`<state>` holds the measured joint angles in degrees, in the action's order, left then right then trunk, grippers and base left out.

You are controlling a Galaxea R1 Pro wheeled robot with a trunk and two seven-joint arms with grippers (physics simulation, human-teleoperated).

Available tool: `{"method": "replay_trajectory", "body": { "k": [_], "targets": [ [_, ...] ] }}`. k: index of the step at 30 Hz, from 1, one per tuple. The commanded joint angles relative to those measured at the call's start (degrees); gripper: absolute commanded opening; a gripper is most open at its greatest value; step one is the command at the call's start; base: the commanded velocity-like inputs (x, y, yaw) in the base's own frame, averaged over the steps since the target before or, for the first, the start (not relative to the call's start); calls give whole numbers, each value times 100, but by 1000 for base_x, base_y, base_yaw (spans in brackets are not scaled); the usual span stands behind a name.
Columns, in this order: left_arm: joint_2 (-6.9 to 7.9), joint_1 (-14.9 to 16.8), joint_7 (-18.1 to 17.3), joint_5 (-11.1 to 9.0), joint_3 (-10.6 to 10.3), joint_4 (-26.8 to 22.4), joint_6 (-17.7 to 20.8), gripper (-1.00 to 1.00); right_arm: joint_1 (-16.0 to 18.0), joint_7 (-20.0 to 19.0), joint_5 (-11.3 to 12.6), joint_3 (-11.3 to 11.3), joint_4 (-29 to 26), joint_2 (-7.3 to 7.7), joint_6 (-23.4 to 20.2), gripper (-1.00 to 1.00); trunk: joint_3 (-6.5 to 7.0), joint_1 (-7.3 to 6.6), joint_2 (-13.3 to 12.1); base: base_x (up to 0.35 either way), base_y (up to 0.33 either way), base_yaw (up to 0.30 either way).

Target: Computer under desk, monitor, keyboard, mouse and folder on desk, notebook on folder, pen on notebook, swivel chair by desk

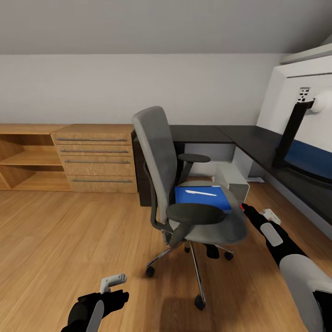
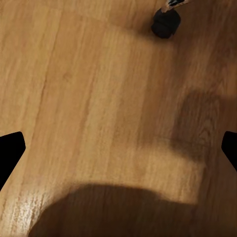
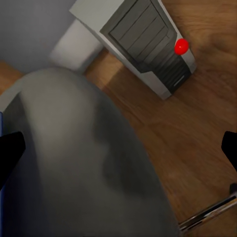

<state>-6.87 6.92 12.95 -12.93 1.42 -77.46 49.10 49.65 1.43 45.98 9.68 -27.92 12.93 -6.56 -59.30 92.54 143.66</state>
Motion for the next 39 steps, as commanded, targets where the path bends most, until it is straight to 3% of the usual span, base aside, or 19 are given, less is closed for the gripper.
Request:
{"method": "replay_trajectory", "body": {
  "k": [1,19,33,39],
  "targets": [
    [-2,3,42,-61,7,-6,21,100,1,15,43,14,-12,-1,-34,100,-10,-1,2,0,0,69],
    [-6,2,32,-68,2,-18,21,100,1,15,44,12,-12,-1,-30,100,-115,-1,2,0,0,128],
    [-7,2,40,-61,-1,-14,23,100,1,15,45,14,-12,1,-37,100,-172,-1,2,0,0,38],
    [-7,2,40,-61,-2,-14,24,100,-2,15,48,16,-12,151,-38,100,-177,-1,2,0,0,10]
  ]
}}
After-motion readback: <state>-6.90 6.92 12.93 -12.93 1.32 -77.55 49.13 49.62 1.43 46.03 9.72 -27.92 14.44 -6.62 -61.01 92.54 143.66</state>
